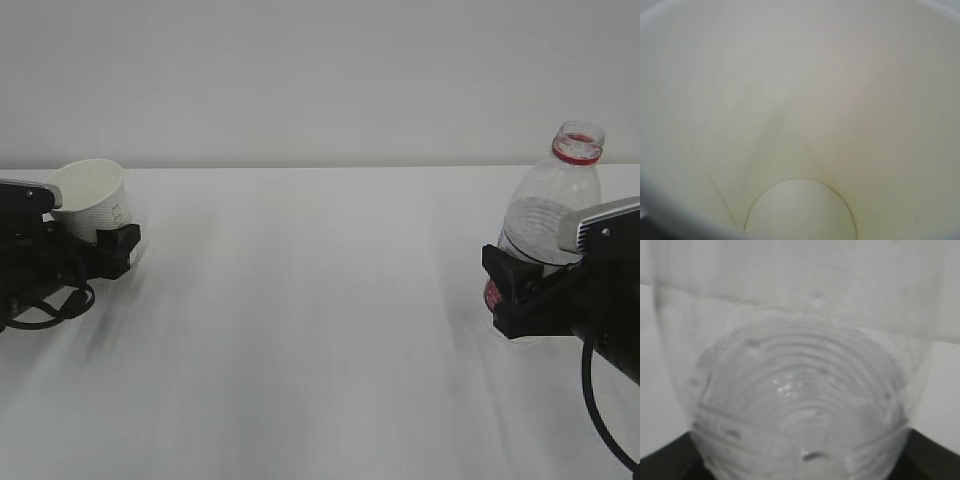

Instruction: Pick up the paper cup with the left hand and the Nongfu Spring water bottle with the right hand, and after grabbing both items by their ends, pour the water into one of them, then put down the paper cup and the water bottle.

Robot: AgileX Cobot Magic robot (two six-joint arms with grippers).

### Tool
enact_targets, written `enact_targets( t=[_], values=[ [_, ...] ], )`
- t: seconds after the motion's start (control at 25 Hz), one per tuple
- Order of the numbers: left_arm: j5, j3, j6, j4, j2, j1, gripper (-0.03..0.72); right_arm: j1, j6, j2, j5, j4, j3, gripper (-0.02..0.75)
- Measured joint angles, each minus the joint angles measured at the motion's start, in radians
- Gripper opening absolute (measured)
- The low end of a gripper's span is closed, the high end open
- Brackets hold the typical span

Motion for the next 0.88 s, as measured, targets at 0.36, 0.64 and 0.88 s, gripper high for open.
enact_targets(
  t=[0.36,0.64,0.88],
  values=[
    [-0.008,0.078,-0.028,0.145,-0.088,0.000,0.574,0.000,0.000,0.000,0.000,0.000,0.000,0.514],
    [-0.090,0.209,-0.061,0.216,-0.140,0.000,0.573,0.000,0.000,0.000,0.000,0.000,0.000,0.514],
    [-0.096,0.314,-0.091,0.293,-0.167,0.000,0.573,0.000,0.000,0.000,0.000,-0.004,0.000,0.514]
  ],
)
